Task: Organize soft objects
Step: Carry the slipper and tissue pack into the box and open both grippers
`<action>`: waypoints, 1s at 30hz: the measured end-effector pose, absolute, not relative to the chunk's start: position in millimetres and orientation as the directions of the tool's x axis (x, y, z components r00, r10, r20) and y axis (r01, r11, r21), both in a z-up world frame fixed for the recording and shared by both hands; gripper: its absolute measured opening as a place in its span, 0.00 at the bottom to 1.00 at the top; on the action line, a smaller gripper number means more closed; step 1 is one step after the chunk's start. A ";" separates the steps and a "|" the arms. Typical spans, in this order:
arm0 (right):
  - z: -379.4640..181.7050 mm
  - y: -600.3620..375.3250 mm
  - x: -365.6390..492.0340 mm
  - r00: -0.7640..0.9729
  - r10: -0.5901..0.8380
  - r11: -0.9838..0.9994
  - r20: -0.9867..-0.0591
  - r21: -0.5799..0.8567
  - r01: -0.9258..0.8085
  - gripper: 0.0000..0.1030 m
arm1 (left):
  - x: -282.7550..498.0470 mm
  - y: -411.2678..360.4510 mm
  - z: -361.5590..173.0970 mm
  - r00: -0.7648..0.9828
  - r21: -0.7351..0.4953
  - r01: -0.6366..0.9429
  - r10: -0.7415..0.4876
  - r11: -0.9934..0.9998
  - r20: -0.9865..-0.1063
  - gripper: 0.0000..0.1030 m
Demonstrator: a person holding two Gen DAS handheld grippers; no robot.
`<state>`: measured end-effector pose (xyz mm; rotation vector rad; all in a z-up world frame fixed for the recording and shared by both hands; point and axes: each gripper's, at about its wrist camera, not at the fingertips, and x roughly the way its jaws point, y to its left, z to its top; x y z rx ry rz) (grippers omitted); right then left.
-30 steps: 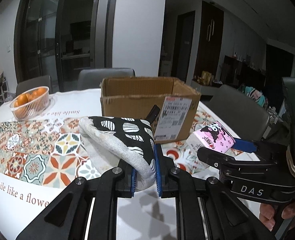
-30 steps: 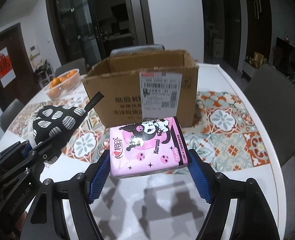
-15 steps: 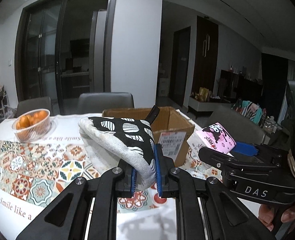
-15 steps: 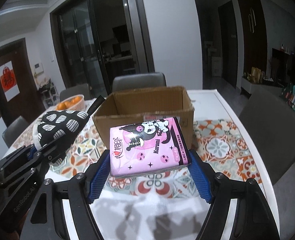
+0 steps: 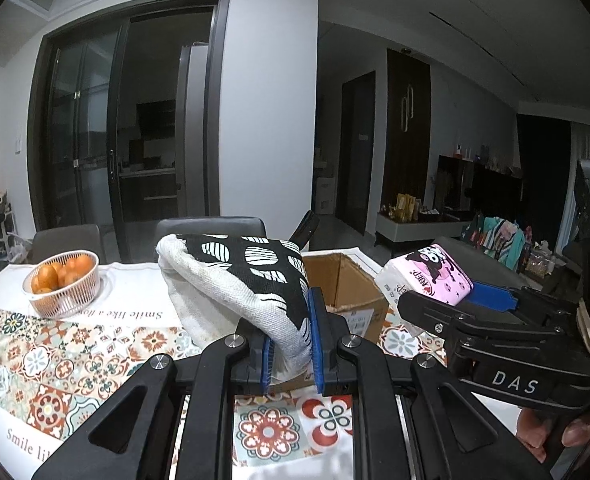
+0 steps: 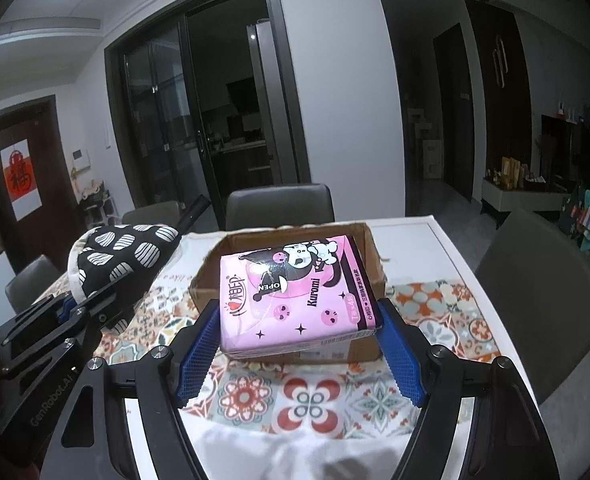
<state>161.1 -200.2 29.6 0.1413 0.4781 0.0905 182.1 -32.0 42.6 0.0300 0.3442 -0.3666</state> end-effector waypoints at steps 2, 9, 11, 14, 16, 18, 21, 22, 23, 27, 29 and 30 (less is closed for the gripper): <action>32.7 -200.5 164.5 0.889 0.118 0.987 -0.442 0.155 -0.054 0.74 | 186.3 -32.8 45.1 0.878 -0.030 0.358 -0.348 0.933 -0.328 0.16; 41.4 -198.7 179.3 0.903 0.115 0.987 -0.413 0.151 -0.056 0.74 | 201.8 -35.2 52.4 0.885 -0.025 0.359 -0.349 0.933 -0.308 0.16; 43.7 -198.4 184.7 0.908 0.112 0.988 -0.405 0.143 -0.058 0.74 | 207.9 -35.4 54.3 0.888 -0.023 0.357 -0.347 0.934 -0.302 0.16; 46.4 -198.9 193.1 0.913 0.113 0.988 -0.393 0.143 -0.061 0.74 | 215.6 -36.3 54.5 0.890 -0.022 0.357 -0.347 0.934 -0.296 0.16; 48.5 -197.9 199.4 0.916 0.111 0.988 -0.387 0.141 -0.060 0.74 | 221.7 -34.2 53.5 0.891 -0.021 0.356 -0.346 0.934 -0.293 0.16; 48.4 -197.6 205.1 0.918 0.112 0.988 -0.380 0.142 -0.062 0.74 | 228.3 -34.2 52.6 0.892 -0.021 0.355 -0.346 0.934 -0.293 0.16; 47.1 -198.6 215.2 0.919 0.113 0.988 -0.379 0.141 -0.063 0.73 | 240.4 -36.2 50.8 0.889 -0.024 0.359 -0.350 0.933 -0.295 0.16; 45.6 -198.6 220.0 0.919 0.113 0.988 -0.378 0.140 -0.064 0.73 | 245.7 -37.2 48.7 0.886 -0.025 0.362 -0.352 0.932 -0.301 0.16; 44.3 -198.4 224.4 0.919 0.112 0.989 -0.379 0.136 -0.065 0.73 | 249.7 -38.2 46.5 0.884 -0.025 0.364 -0.353 0.931 -0.307 0.16; 32.0 -200.8 251.9 0.902 0.127 0.987 -0.413 0.144 -0.073 0.72 | 271.3 -42.0 40.3 0.875 -0.023 0.361 -0.347 0.932 -0.339 0.16; 27.1 -202.4 263.2 0.891 0.141 0.984 -0.431 0.164 -0.077 0.72 | 277.7 -45.3 37.4 0.869 -0.025 0.365 -0.350 0.931 -0.349 0.16; 24.9 -202.4 268.0 0.888 0.144 0.983 -0.436 0.167 -0.078 0.72 | 281.8 -44.7 36.5 0.868 -0.024 0.365 -0.350 0.931 -0.354 0.16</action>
